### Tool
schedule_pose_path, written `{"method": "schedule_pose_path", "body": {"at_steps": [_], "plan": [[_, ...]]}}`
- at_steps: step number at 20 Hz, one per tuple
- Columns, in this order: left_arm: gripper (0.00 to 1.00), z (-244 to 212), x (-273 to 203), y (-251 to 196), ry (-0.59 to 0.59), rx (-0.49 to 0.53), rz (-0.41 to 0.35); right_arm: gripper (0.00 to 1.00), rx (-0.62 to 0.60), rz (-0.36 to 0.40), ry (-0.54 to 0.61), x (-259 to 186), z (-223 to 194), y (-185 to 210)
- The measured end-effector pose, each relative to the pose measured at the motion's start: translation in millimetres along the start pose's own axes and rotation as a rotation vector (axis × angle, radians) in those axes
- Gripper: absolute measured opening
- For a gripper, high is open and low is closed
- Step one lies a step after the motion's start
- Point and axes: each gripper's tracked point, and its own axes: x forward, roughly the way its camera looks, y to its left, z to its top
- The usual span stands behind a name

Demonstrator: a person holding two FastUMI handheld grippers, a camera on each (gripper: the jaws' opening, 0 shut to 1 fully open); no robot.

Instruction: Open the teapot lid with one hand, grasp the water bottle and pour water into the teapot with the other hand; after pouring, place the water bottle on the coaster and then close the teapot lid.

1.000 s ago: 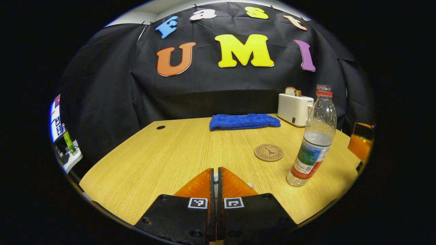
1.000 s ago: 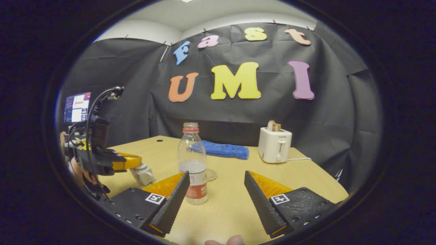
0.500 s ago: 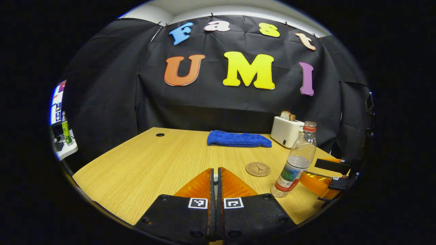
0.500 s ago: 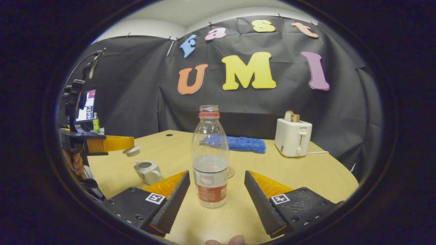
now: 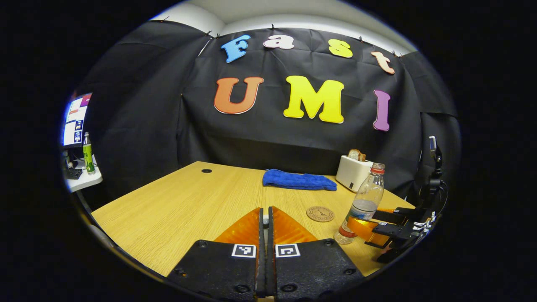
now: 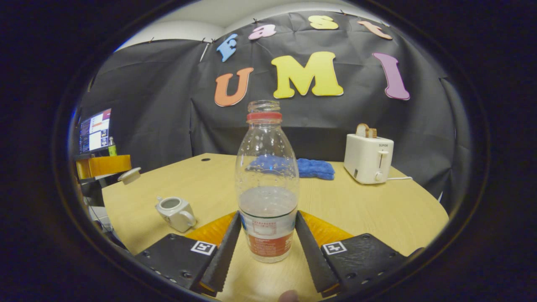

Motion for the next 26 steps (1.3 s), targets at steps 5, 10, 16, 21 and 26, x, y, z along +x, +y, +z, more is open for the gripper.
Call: {"method": "schedule_pose_path", "body": {"at_steps": [5,10,16,21,26], "plan": [[0.03,5.6,-4.0,16.1,-0.028,0.006,0.023,0.71,-0.133,0.017,0.014,1.0,14.1,8.3],[0.00,6.7,-7.7,26.9,-0.043,0.010,0.031,0.70,-0.473,-0.052,0.006,13.8,34.7,9.2],[0.03,3.8,-8.7,42.9,-0.037,-0.013,0.043,0.71,-0.903,-0.118,-0.007,32.0,31.5,15.2],[0.03,6.4,-13.0,51.1,-0.042,-0.024,0.046,0.72,-1.184,-0.187,-0.075,32.5,31.3,18.6],[0.03,7.6,-13.7,53.2,-0.044,-0.020,0.039,0.71,-1.355,-0.195,-0.095,44.7,29.2,26.8]]}}
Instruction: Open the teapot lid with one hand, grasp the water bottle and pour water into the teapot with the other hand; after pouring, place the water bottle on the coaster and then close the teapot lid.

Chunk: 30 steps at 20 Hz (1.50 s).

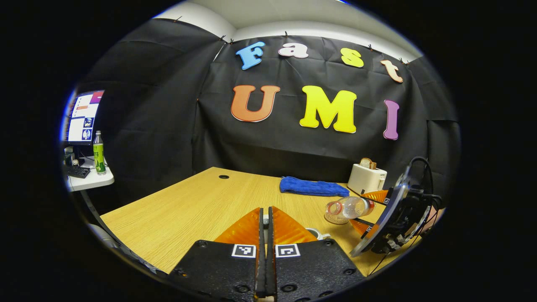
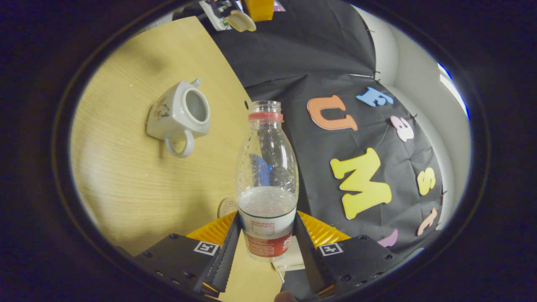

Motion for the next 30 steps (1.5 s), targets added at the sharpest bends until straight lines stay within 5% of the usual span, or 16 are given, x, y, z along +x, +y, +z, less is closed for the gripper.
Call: {"method": "schedule_pose_path", "body": {"at_steps": [10,30], "plan": [[0.03,-3.3,-0.3,7.3,0.008,-0.004,0.000,0.71,-0.303,-0.095,-0.058,4.1,17.2,-6.7],[0.00,-4.4,-2.7,17.0,0.020,-0.018,0.009,0.71,-0.547,-0.159,-0.109,5.8,20.2,-18.3]]}}
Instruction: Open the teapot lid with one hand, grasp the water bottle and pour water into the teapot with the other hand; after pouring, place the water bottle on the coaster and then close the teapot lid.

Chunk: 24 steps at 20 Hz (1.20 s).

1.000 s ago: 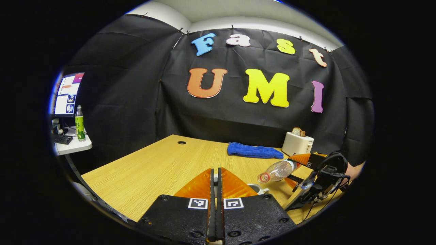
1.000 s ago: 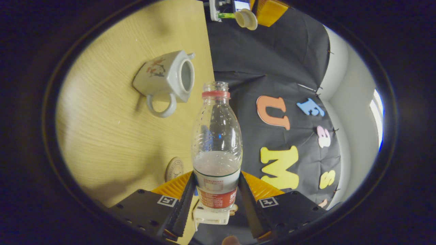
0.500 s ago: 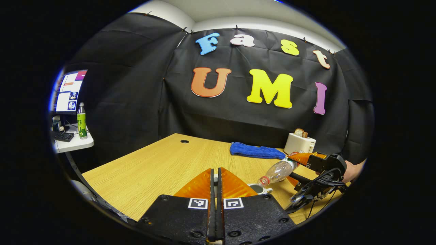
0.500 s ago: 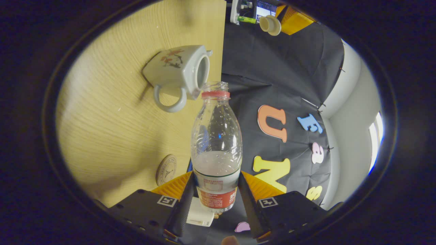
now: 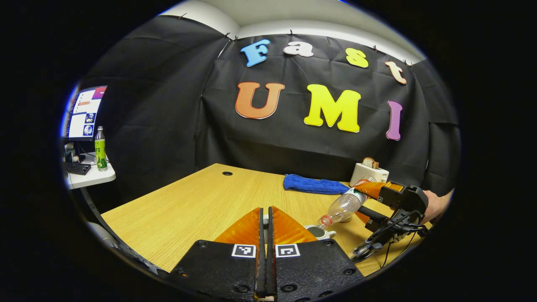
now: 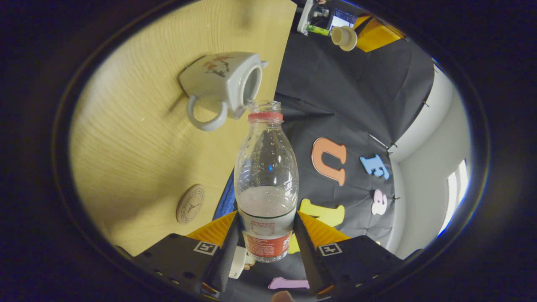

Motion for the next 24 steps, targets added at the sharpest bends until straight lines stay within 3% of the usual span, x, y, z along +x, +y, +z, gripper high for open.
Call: {"method": "schedule_pose_path", "body": {"at_steps": [24], "plan": [[0.03,-6.1,-0.5,1.3,0.025,0.009,-0.006,0.72,-0.144,-0.071,-0.027,1.0,4.3,-11.1]]}}
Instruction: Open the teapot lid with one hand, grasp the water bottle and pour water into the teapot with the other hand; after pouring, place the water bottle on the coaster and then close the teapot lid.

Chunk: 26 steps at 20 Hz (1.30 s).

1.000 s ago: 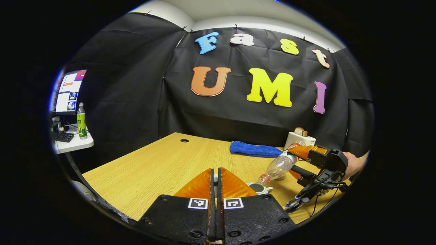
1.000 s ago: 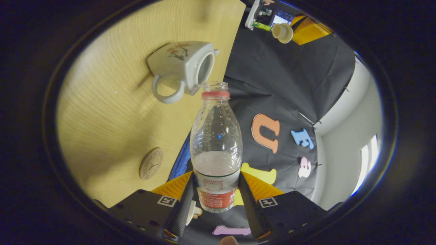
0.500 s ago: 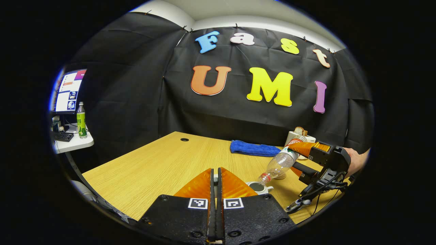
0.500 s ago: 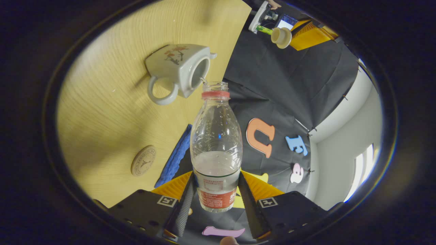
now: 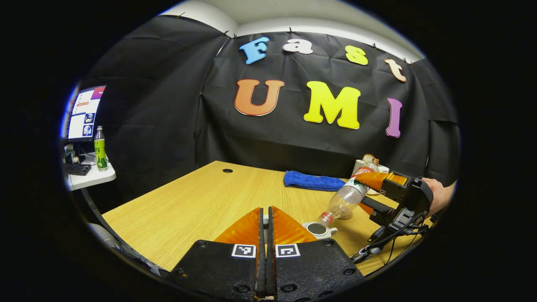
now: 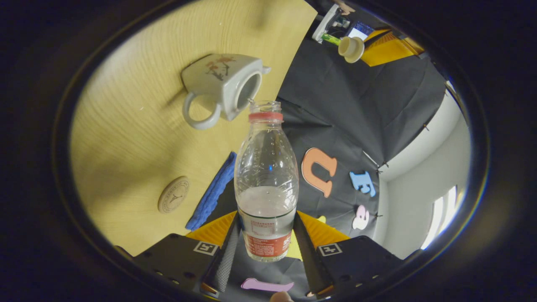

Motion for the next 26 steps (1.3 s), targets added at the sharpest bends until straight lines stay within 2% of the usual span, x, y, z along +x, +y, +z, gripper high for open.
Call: {"method": "schedule_pose_path", "body": {"at_steps": [5,6,7,10,13,15,17,18,19,21,26], "plan": [[0.03,2.1,-0.3,1.0,-0.005,0.001,0.002,0.72,0.043,0.006,-0.001,0.3,-0.6,3.2],[0.00,4.5,-0.9,3.4,-0.012,-0.003,0.009,0.71,0.075,0.027,0.000,0.7,-1.1,4.7],[0.03,6.5,-1.1,4.5,-0.019,-0.013,0.011,0.71,0.113,0.048,0.004,0.4,-1.0,6.5],[0.03,11.1,-3.3,4.8,-0.036,-0.037,0.012,0.71,0.261,0.117,0.025,0.0,-0.8,12.1],[0.00,13.8,-4.3,1.8,-0.047,-0.037,0.010,0.71,0.521,0.233,0.046,-1.9,5.7,25.3],[0.03,17.4,-5.7,-5.0,-0.059,-0.035,-0.004,0.74,0.717,0.284,0.054,-11.7,14.7,21.4],[0.03,20.8,-5.6,-15.7,-0.072,-0.021,-0.026,0.71,0.942,0.332,0.060,-20.2,21.1,17.8],[0.03,21.6,-5.7,-19.6,-0.076,-0.012,-0.035,0.74,1.057,0.351,0.065,-21.5,23.3,15.8],[0.00,21.8,-6.1,-22.9,-0.077,-0.003,-0.043,0.71,1.167,0.363,0.071,-22.1,25.3,12.3],[0.03,23.1,-5.8,-27.0,-0.080,0.002,-0.049,0.71,1.366,0.360,0.082,-14.4,18.4,-3.0],[0.03,22.1,-5.0,-34.5,-0.080,0.002,-0.063,0.71,1.771,0.274,0.127,-3.3,-25.9,-19.6]]}}
